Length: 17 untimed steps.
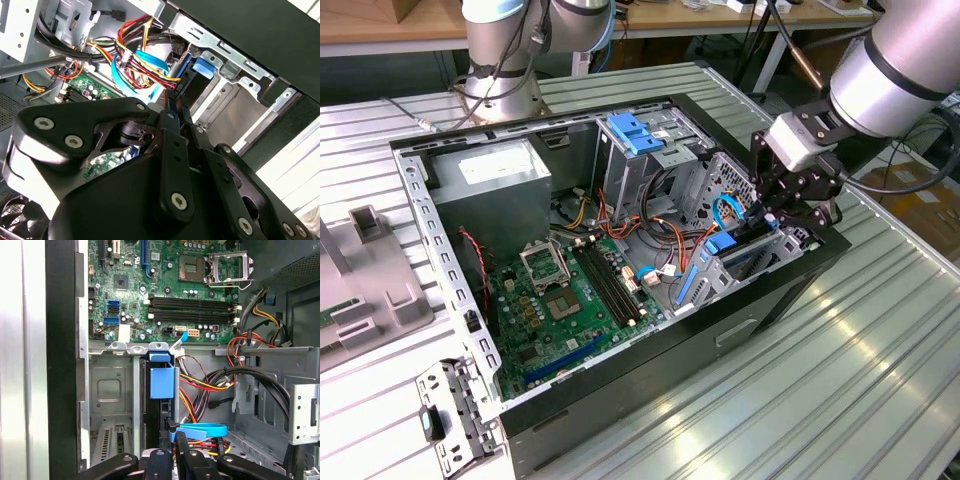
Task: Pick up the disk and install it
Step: 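Insert the second disk wire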
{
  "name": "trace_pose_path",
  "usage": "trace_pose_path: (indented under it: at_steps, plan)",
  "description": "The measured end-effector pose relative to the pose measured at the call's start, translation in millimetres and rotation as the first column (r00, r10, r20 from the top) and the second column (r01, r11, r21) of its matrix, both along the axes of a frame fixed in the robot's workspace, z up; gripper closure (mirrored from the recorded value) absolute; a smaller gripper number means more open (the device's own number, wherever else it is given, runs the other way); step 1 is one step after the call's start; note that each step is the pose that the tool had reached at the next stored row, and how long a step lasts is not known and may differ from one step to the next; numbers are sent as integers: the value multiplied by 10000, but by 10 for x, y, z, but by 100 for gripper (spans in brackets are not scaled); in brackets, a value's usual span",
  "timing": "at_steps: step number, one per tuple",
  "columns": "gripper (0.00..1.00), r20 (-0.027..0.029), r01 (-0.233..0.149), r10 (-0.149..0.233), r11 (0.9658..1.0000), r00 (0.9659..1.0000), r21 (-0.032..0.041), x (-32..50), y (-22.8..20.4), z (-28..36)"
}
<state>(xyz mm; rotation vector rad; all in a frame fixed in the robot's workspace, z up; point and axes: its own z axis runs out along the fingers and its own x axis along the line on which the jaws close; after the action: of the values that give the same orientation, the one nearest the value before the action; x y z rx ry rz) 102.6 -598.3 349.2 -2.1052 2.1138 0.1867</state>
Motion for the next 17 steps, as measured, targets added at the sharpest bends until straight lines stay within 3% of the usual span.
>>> trace_pose_path:
  at_steps: [17]
  plan:
    - [84, -1, -62, 62, 10000, 10000, -2, 20, -2, -40]
